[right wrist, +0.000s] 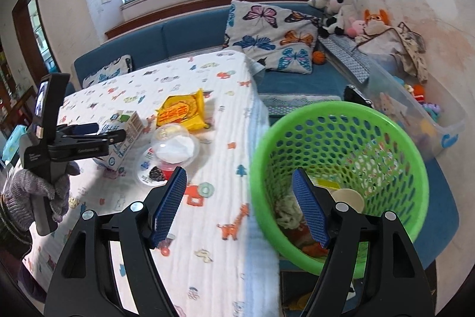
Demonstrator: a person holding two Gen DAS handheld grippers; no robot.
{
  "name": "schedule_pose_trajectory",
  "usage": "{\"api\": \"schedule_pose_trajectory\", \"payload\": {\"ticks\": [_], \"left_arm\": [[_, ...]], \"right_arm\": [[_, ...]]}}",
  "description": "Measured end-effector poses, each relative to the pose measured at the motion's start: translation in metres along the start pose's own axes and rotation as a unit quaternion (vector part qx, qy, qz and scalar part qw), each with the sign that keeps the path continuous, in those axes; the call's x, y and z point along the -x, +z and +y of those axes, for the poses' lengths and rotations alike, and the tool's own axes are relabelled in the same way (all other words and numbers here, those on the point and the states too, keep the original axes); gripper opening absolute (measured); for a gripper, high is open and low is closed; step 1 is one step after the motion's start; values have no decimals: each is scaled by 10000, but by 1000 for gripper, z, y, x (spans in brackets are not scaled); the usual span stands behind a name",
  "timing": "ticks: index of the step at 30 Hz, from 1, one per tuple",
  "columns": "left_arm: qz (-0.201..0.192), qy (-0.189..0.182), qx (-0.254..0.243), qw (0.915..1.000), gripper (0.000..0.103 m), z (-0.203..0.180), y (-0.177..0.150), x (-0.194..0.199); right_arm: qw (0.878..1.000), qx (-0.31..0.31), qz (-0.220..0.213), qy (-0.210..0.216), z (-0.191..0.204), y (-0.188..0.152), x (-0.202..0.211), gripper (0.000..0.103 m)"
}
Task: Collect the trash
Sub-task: 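Move both open tools back and grasp the milk carton with the left tool, then grasp the clear dessert cup with the right tool while the left tool holds the milk carton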
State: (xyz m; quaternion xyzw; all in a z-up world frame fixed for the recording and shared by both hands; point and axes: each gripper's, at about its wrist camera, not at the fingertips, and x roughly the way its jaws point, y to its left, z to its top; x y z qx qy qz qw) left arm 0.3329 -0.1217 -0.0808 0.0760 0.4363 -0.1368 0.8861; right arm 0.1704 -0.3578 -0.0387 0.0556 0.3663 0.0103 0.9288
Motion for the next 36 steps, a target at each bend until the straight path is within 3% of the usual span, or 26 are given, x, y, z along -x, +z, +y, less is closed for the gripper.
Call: {"api": "schedule_pose_trajectory", "payload": {"ticks": [5,11,21,36], "left_arm": [[110,-81,15,9999,83,3,1,-12],[176,-163,41,9997,62,4,1,-20],[-26,-233,145,9996,61,15,-4,0],[-322,-347,113,9988,61,26,-11,45]], "right_arm": [[9999,88,64,126,12,4,-12,74],[9993,155,194,279,25,8,-29,74],[9975,237,332,570,47,15,-56,73],[9957,419,472,678,72,28,-97,73]]}}
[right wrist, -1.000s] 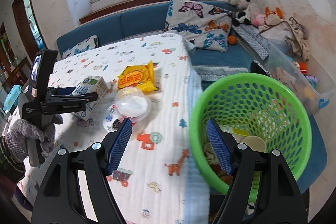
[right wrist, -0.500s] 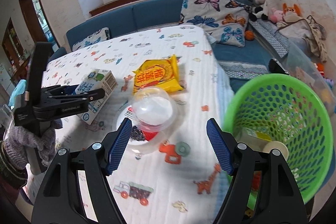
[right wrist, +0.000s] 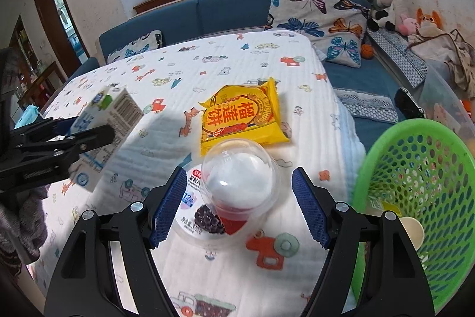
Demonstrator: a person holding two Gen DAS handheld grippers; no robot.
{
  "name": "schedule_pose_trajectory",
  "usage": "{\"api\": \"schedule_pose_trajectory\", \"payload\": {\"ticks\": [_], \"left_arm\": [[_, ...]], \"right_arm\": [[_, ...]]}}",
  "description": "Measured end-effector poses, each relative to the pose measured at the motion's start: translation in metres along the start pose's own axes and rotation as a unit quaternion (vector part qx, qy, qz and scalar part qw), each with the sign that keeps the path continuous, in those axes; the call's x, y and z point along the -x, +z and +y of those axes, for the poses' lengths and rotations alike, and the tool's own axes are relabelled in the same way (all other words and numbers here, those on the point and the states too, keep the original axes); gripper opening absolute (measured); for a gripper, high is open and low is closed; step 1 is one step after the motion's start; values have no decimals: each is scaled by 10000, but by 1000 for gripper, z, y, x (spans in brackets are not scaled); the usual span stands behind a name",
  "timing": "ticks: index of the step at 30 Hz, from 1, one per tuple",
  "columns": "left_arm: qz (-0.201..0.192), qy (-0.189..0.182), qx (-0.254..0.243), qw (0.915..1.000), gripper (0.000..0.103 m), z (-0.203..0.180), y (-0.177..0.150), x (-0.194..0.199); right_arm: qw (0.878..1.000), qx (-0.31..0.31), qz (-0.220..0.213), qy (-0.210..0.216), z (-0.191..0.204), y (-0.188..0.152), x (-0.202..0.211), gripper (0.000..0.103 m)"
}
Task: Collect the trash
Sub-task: 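Grasp the clear dessert cup with the right tool while the left tool holds the milk carton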
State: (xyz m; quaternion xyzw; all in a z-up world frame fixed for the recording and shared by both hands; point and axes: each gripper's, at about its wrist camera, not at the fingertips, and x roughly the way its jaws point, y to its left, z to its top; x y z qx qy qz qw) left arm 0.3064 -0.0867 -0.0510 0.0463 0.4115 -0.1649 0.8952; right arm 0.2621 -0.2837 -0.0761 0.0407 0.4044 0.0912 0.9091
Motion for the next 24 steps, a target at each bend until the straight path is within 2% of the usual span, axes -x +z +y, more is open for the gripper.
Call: {"api": "schedule_pose_trajectory", "payload": {"ticks": [5,15,24], "left_arm": [[-43,-30,3,10000,61,2,-1,8],[-48,-39,5,10000,61,3,-3,11],[-78,-59,-23,9999,61,-1,-7,16]], "right_arm": [[10000,15,84,-41,0,3,-12,72],[9998,-47,188,-50,-2,0,-21,60],[9999,-149,-3,-56,-5,0,-4,59]]}}
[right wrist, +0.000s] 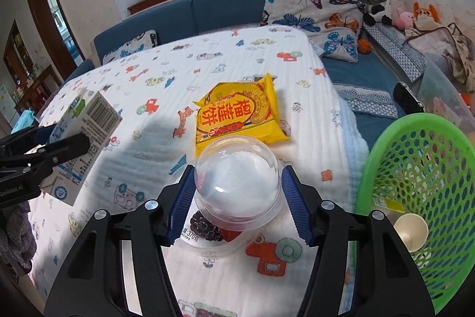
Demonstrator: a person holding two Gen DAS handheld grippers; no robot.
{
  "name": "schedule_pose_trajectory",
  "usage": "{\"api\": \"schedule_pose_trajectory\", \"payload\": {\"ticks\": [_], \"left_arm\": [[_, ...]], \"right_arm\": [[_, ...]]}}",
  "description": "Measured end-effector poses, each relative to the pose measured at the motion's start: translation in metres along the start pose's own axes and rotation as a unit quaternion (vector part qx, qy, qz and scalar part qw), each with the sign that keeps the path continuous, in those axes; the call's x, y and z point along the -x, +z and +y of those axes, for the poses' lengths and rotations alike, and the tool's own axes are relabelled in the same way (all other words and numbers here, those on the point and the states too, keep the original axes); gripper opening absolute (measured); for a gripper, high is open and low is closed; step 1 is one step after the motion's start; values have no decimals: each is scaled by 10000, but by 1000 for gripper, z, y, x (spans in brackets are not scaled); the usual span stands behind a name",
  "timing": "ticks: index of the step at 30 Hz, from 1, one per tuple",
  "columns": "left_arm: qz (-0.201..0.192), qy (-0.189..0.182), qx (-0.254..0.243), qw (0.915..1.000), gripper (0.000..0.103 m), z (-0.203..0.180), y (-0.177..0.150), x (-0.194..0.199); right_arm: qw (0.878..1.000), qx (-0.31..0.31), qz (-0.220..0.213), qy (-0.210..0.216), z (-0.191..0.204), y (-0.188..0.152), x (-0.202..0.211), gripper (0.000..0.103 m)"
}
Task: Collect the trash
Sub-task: 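Grasp the clear dessert cup with the right tool while the left tool holds the milk carton, then drop the clear dessert cup into the green basket with the right tool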
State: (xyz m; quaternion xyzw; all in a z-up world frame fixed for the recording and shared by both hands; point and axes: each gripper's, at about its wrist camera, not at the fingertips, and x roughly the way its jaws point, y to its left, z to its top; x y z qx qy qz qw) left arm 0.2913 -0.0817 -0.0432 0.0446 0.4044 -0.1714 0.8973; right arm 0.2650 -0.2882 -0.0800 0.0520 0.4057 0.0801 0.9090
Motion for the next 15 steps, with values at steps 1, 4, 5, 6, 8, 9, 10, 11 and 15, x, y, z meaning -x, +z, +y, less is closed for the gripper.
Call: {"api": "schedule_pose_trajectory", "payload": {"ticks": [1,4,5,6,8,9,10,11,15], "left_arm": [[-8,-11,-7,10000,61,-2,0,1],[-29,-47,-59,10000,61,-9,0,6],[-35,-62,-83,9999,61,-11,0,7],[-37,-76,-98,9999,61,-14,2,8],[-38,-114,-132,9998,61,-20,3,8],[-41,-129,-160,9998,61,-24,3,9],[-40,-148,-177,9997,61,-26,3,9],[-42,-167,-193,9997,61,-29,3,9],[-35,-263,-274,9993,61,-44,5,9]], "right_arm": [[10000,-17,-32,-11,-1,0,4,59],[9999,-99,-117,-70,-7,-3,15,59],[9998,-131,-141,-85,-9,-4,19,59],[9997,-165,-161,-99,-11,-5,22,59],[9994,-242,-193,-181,-18,-8,29,59],[9992,-260,-206,-224,-21,-9,31,59],[9989,-289,-227,-296,-26,-11,36,59],[9987,-307,-243,-326,-29,-12,38,59],[9973,-437,-291,-516,-48,-20,54,59]]}}
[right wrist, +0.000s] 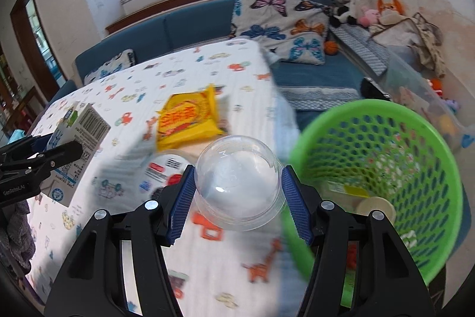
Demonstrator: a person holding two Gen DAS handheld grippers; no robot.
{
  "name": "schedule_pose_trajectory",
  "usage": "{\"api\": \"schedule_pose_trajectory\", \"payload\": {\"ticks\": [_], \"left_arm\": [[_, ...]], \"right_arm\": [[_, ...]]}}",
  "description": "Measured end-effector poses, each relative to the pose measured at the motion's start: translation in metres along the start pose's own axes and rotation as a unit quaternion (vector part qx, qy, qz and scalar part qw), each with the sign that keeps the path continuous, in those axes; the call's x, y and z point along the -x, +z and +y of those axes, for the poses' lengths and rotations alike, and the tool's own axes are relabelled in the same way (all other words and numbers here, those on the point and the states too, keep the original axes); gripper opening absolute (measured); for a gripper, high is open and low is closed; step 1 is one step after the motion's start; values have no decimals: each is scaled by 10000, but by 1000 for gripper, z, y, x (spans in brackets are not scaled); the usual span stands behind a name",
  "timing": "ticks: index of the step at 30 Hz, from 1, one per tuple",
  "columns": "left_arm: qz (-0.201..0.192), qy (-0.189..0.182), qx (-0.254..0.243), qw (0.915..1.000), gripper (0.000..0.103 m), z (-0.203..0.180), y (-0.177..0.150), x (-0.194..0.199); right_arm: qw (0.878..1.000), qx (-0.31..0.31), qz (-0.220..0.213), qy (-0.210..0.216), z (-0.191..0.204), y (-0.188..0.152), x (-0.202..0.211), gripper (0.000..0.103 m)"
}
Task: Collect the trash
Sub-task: 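Drop the clear dessert cup into the green basket with the right tool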
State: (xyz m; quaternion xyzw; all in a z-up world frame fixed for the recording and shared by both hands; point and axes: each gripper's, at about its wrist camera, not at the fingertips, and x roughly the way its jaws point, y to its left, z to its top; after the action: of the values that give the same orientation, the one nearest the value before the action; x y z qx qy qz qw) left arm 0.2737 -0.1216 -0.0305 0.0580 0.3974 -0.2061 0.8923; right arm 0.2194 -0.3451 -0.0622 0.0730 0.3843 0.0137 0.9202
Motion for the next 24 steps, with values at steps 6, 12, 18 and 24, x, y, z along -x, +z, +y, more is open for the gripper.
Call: {"api": "schedule_pose_trajectory", "payload": {"ticks": [6,12,18,24], "left_arm": [[-20,-139,-170,9998,61,-26,3,1],[-32,-282,-307,9991,61,-49,8,-2],[-10,-444,-460,9980,61,-75,13,-6],[-6,-623,-619,9961,61,-103,19,-11]], "right_arm": [[9994,-195,-2,-270,-34,-14,15,59],[9979,-352,78,-536,-68,-31,27,59],[9955,-562,129,-757,-100,-45,34,60],[9931,-717,186,-909,-126,-54,40,60]]}}
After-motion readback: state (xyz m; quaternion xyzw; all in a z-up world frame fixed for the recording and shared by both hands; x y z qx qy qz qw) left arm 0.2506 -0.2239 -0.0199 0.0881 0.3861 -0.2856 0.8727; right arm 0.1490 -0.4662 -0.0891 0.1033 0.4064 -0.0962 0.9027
